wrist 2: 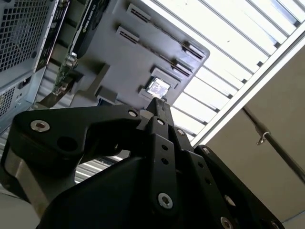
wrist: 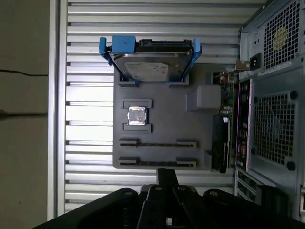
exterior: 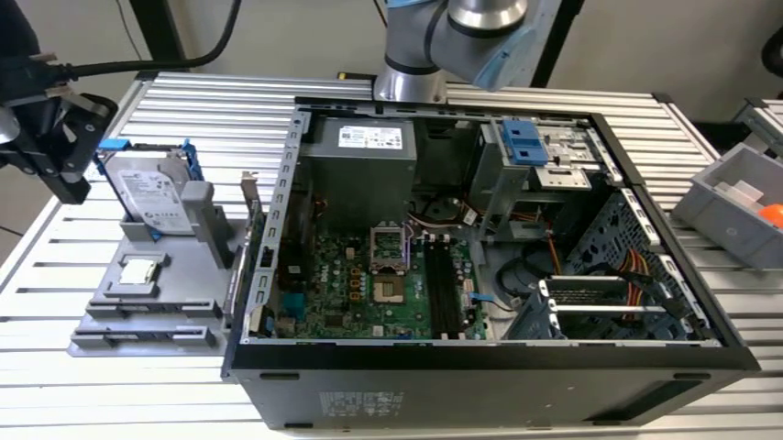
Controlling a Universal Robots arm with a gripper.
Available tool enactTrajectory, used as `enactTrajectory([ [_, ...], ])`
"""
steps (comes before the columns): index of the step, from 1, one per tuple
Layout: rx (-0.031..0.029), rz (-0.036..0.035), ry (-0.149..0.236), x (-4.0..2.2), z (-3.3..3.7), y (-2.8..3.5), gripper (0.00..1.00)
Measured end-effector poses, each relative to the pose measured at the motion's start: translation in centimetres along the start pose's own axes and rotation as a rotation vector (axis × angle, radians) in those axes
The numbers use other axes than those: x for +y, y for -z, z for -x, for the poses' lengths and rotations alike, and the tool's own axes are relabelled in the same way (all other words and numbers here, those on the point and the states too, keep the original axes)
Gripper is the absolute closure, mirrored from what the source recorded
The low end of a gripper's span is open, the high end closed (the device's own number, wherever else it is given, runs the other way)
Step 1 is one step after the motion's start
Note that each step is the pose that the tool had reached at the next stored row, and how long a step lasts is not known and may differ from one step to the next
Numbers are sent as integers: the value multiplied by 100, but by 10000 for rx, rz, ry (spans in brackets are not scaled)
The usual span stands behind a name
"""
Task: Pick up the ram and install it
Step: 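Reach for the ram, then pick up the ram and move it above insertion slot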
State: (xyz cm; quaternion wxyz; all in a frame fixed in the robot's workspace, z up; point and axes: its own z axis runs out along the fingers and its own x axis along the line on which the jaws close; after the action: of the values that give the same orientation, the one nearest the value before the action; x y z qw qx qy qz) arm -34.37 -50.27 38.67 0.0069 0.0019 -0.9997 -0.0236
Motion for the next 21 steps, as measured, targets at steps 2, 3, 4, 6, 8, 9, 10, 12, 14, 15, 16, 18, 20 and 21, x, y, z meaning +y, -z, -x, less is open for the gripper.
enactTrajectory([
  [2,0,0,0,-30,0,1,100],
  [3,0,0,0,-44,0,2,100],
  [4,0,0,0,-59,0,3,100],
  [6,-1,0,0,-88,0,4,100],
  [8,-1,0,0,-117,-1,5,100],
  [9,0,1,0,-129,-1,6,100],
  [10,0,0,-1,-140,-1,7,100],
  [12,0,0,0,-159,-1,8,100],
  [14,0,1,0,-174,-1,8,100],
  [15,1,-1,0,-178,-1,9,100],
  [16,0,0,-2,-182,-2,8,100],
  [18,0,1,0,-190,-1,8,100],
  [20,1,0,-1,-195,-1,9,100],
  [21,0,0,-1,-196,-1,9,100],
])
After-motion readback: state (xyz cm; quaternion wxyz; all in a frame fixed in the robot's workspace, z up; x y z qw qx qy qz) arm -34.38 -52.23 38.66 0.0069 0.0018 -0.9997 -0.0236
